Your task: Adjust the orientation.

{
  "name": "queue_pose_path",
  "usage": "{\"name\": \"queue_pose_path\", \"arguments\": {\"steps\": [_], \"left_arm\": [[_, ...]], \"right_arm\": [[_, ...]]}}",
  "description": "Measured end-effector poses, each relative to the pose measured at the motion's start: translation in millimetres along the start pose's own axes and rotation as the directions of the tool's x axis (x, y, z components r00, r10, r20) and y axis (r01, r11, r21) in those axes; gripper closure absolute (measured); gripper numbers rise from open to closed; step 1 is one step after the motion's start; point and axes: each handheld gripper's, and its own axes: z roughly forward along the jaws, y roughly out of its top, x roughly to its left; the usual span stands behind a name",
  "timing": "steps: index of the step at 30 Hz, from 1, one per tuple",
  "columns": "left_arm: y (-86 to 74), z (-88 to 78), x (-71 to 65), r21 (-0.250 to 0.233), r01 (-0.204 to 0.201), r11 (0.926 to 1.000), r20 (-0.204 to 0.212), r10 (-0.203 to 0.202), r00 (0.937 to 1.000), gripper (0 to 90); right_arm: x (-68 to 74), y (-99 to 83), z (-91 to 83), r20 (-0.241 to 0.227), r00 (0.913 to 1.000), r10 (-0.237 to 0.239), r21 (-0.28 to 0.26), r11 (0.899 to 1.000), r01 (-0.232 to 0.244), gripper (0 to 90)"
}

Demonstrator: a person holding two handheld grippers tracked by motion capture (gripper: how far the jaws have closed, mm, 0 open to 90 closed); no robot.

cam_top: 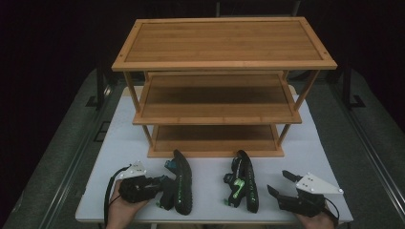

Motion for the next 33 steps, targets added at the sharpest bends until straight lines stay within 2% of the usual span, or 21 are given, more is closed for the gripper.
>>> {"name": "queue_pose_path", "arguments": {"steps": [2, 5, 7, 13, 17, 27, 28, 33], "left_arm": [[2.2, -0.7, -0.4, -0.021, -0.007, 0.9998, 0.026, 0.008, 0.9996, 67.6], [3.7, -0.2, -1.4, -0.033, -0.011, 0.9994, 0.048, 0.013, 0.9988, 61.4], [5.3, 0.3, -3.0, -0.034, -0.018, 0.9993, 0.052, 0.019, 0.9984, 61.1], [9.4, -0.4, -0.5, -0.052, -0.003, 0.9986, 0.096, 0.008, 0.9954, 62.6], [14.0, -0.5, 1.8, -0.070, 0.015, 0.9974, 0.133, -0.006, 0.9911, 64.7], [21.3, 1.9, -2.7, -0.109, 0.004, 0.9941, 0.154, 0.013, 0.9880, 64.3], [22.9, 3.9, -4.5, -0.119, -0.001, 0.9929, 0.148, 0.019, 0.9888, 63.8], [25.4, 14.9, -10.0, -0.097, -0.030, 0.9949, 0.112, 0.041, 0.9929, 58.5]], "right_arm": [[0.2, 0.0, 0.6, 0.000, 1.0000, -0.003, 0.001, 1.000, 0.003, 25.9], [0.7, 0.3, 1.4, -0.001, 1.0000, -0.005, 0.004, 1.000, 0.005, 25.9], [1.3, 0.5, 1.7, -0.003, 1.0000, -0.004, 0.003, 1.000, 0.004, 25.9], [2.8, 0.9, 2.8, -0.005, 0.9999, -0.014, 0.007, 1.000, 0.014, 25.9], [2.4, 0.9, 2.2, -0.001, 0.9999, -0.014, 0.005, 1.000, 0.014, 25.9], [2.8, 1.1, 1.6, 0.002, 0.9999, -0.012, 0.001, 1.000, 0.012, 25.9], [2.9, 1.1, 1.3, 0.002, 0.9999, -0.012, 0.000, 1.000, 0.012, 25.9], [3.0, 1.2, 0.7, 0.003, 0.9999, -0.012, 0.000, 1.000, 0.012, 25.9]]}}
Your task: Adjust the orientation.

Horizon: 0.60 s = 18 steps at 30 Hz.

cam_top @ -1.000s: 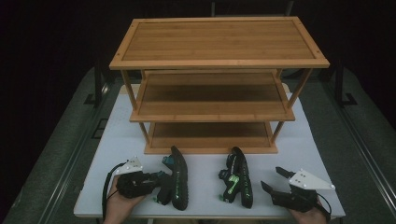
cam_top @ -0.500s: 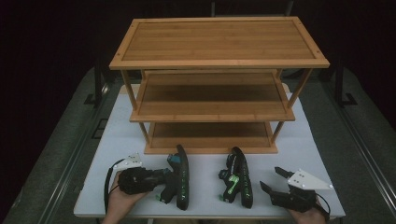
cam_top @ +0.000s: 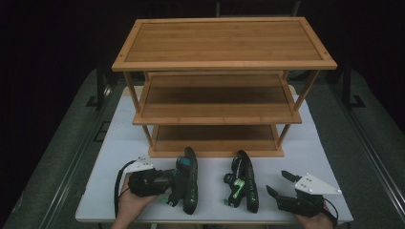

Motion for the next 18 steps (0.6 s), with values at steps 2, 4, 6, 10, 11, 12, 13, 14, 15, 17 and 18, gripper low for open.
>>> {"name": "queue_pose_path", "arguments": {"steps": [2, 4, 6, 10, 11, 12, 13, 14, 15, 17, 18], "left_arm": [[0.2, 7.0, -2.0, 0.012, -0.008, 0.9999, -0.007, 0.008, 0.9999, 58.6], [1.4, 6.1, -3.5, -0.004, -0.018, 0.9998, -0.013, 0.018, 0.9998, 60.9], [4.6, 4.1, -5.6, -0.031, -0.014, 0.9994, 0.019, 0.015, 0.9997, 62.3], [9.1, 3.7, -7.7, -0.059, -0.025, 0.9979, 0.036, 0.027, 0.9990, 62.8], [9.9, 8.0, -8.2, -0.053, -0.025, 0.9983, 0.030, 0.027, 0.9992, 61.1], [10.0, 10.8, -8.9, -0.050, -0.024, 0.9985, 0.029, 0.026, 0.9993, 60.2], [10.2, 13.8, -10.2, -0.049, -0.026, 0.9985, 0.025, 0.027, 0.9993, 59.6], [10.2, 13.8, -10.2, -0.049, -0.026, 0.9985, 0.025, 0.027, 0.9993, 59.0], [10.7, 16.2, -11.8, -0.042, -0.027, 0.9988, 0.019, 0.028, 0.9994, 57.8], [11.1, 22.9, -14.4, -0.040, -0.032, 0.9987, 0.015, 0.033, 0.9993, 52.9], [11.2, 24.5, -14.6, -0.041, -0.032, 0.9986, 0.021, 0.033, 0.9992, 52.4]], "right_arm": [[-0.3, -0.1, -0.6, 0.002, 1.0000, -0.003, -0.003, 1.000, 0.003, 25.9], [-0.7, -0.3, -1.0, 0.003, 1.0000, -0.004, -0.005, 1.000, 0.004, 25.9], [-0.9, -0.6, -1.2, 0.001, 1.0000, 0.003, -0.006, 1.000, -0.003, 25.9], [-0.9, -0.5, -0.7, 0.000, 1.0000, 0.002, -0.002, 1.000, -0.002, 25.9], [-0.6, -0.1, -0.9, 0.001, 1.0000, -0.005, -0.007, 1.000, 0.005, 25.9], [-0.2, -0.1, -1.0, 0.000, 1.0000, -0.004, -0.005, 1.000, 0.004, 25.9], [-0.1, 0.0, -1.0, 0.000, 1.0000, -0.006, -0.004, 1.000, 0.006, 25.9], [0.0, 0.0, -1.2, 0.000, 1.0000, -0.006, -0.004, 1.000, 0.006, 25.9], [-0.1, 0.0, -1.6, 0.001, 1.0000, -0.003, -0.005, 1.000, 0.003, 25.9], [-0.4, -0.1, -2.3, 0.001, 1.0000, 0.003, -0.009, 1.000, -0.003, 25.9], [-0.7, -0.2, -2.5, 0.002, 1.0000, 0.001, -0.011, 1.000, -0.001, 25.9]]}}
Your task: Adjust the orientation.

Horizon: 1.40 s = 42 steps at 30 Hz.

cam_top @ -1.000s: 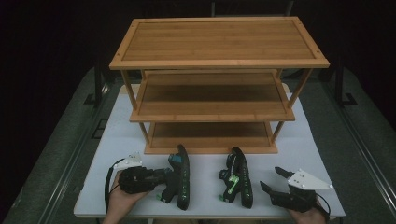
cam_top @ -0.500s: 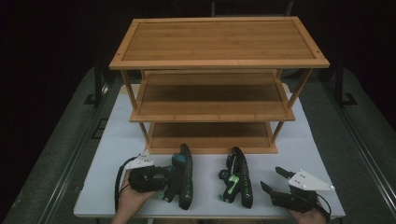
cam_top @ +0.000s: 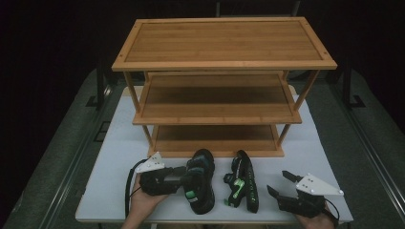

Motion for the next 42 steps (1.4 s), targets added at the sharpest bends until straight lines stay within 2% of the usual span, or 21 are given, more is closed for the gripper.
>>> {"name": "queue_pose_path", "arguments": {"steps": [10, 19, 20, 27, 30, 32, 36, 39, 42], "left_arm": [[1.6, 15.5, -4.5, -0.015, 0.034, 0.9993, 0.014, -0.033, 0.9993, 45.0], [4.5, 21.5, -8.9, -0.011, 0.026, 0.9996, 0.024, -0.026, 0.9994, 40.3], [5.0, 23.0, -10.1, -0.009, 0.023, 0.9997, 0.021, -0.023, 0.9995, 39.4], [5.9, 25.6, -10.7, -0.013, 0.020, 0.9997, 0.018, -0.019, 0.9996, 35.4], [5.5, 25.9, -12.3, -0.010, 0.006, 0.9999, 0.017, -0.006, 0.9998, 34.3], [5.2, 25.9, -13.1, -0.010, 0.001, 1.0000, 0.016, -0.001, 0.9999, 33.8], [5.1, 25.9, -13.3, -0.009, -0.003, 1.0000, 0.016, 0.003, 0.9999, 33.6], [4.6, 26.0, -13.7, -0.008, -0.006, 0.9999, 0.018, 0.007, 0.9998, 33.2], [4.7, 25.9, -13.5, -0.008, -0.008, 0.9999, 0.018, 0.008, 0.9998, 33.1]], "right_arm": [[1.3, 1.5, -0.7, -0.013, 0.9999, 0.004, -0.010, 1.000, -0.005, 25.9], [-0.7, 2.9, -3.0, -0.014, 0.9992, 0.038, -0.034, 0.999, -0.039, 27.3], [-0.5, 3.8, -3.2, -0.016, 0.9992, 0.037, -0.043, 0.998, -0.038, 30.1], [5.7, 10.6, -3.5, -0.036, 0.9984, 0.044, -0.086, 0.995, -0.047, 35.0], [13.3, 16.4, -3.2, -0.060, 0.9980, 0.020, -0.121, 0.992, -0.027, 46.0], [22.1, 21.8, -1.2, -0.093, 0.9956, -0.008, -0.123, 0.992, -0.004, 57.8], [32.2, 26.1, 0.2, -0.113, 0.9927, -0.042, -0.136, 0.990, 0.026, 72.6], [37.0, 28.0, 1.2, -0.146, 0.9883, -0.045, -0.136, 0.990, 0.025, 79.7], [40.2, 28.6, 2.4, -0.160, 0.9857, -0.050, -0.133, 0.991, 0.029, 82.0]]}}
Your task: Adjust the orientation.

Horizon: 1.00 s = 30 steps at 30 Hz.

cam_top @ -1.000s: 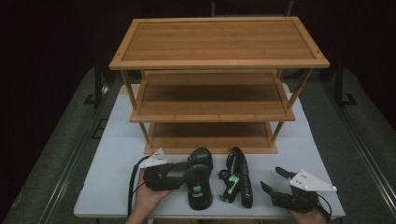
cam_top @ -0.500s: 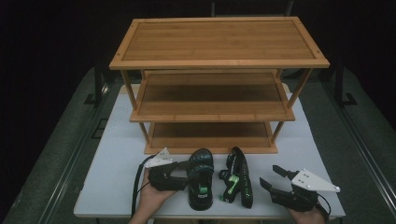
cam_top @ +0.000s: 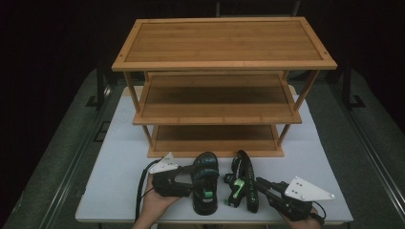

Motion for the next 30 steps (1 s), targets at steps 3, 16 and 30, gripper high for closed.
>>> {"name": "queue_pose_path", "arguments": {"steps": [3, 16, 30], "left_arm": [[-0.2, 0.3, -0.2, -0.001, 0.001, 1.0000, 0.001, -0.001, 1.0000, 33.1], [-1.7, -0.3, -0.2, -0.001, 0.001, 1.0000, 0.002, -0.001, 1.0000, 32.9], [-3.1, -1.2, 0.3, -0.003, 0.010, 0.9999, 0.005, -0.010, 0.9999, 32.8]], "right_arm": [[3.0, 0.3, 3.1, -0.012, 0.9999, -0.011, 0.017, 1.000, 0.011, 84.5], [4.1, -2.1, 2.7, 0.025, 0.9987, -0.044, 0.033, 0.999, 0.043, 89.5], [-7.6, -6.4, -11.6, 0.124, 0.9923, -0.001, 0.060, 0.998, -0.006, 89.6]]}}
